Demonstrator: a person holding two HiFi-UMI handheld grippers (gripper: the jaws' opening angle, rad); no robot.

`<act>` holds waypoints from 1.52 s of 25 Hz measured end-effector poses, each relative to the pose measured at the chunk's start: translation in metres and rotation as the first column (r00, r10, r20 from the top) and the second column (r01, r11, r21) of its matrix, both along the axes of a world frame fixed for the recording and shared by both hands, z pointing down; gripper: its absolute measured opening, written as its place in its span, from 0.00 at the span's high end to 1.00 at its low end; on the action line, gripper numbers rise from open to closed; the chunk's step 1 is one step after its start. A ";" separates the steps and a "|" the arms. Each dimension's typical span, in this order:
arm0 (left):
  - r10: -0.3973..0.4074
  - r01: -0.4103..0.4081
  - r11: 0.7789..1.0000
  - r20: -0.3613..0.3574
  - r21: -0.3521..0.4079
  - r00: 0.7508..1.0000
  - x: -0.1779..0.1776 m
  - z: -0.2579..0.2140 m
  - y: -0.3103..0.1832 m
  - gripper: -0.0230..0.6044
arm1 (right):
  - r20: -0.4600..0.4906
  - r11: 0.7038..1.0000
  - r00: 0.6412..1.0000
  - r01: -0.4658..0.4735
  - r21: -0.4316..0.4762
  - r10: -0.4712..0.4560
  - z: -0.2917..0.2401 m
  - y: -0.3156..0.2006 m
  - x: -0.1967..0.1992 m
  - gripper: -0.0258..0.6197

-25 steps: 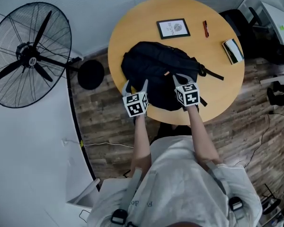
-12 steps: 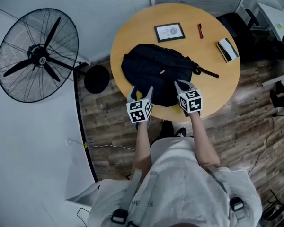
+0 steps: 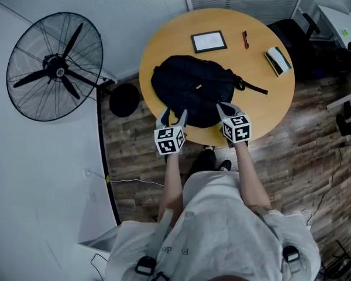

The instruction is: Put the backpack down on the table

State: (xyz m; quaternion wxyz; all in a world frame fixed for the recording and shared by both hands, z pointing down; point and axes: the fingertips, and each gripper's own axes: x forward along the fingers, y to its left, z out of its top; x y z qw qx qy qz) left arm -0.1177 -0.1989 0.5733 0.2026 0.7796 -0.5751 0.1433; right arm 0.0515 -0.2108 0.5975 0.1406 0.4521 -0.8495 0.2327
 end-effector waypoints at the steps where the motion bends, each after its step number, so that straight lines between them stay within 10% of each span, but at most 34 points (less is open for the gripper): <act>1: 0.000 0.000 1.000 0.001 0.003 1.000 0.001 0.000 0.002 0.51 | -0.001 1.000 1.000 0.007 0.001 -0.007 0.000 0.004 0.000 0.96; 26: -0.016 0.016 0.999 0.003 0.047 1.000 0.012 -0.009 0.041 0.93 | 0.038 0.999 0.999 0.019 0.026 -0.020 -0.007 0.040 0.013 0.96; 38: -0.009 0.008 0.999 0.005 0.046 1.000 0.010 -0.010 0.048 0.95 | 0.037 0.999 0.998 0.041 0.021 -0.042 -0.006 0.047 0.006 0.96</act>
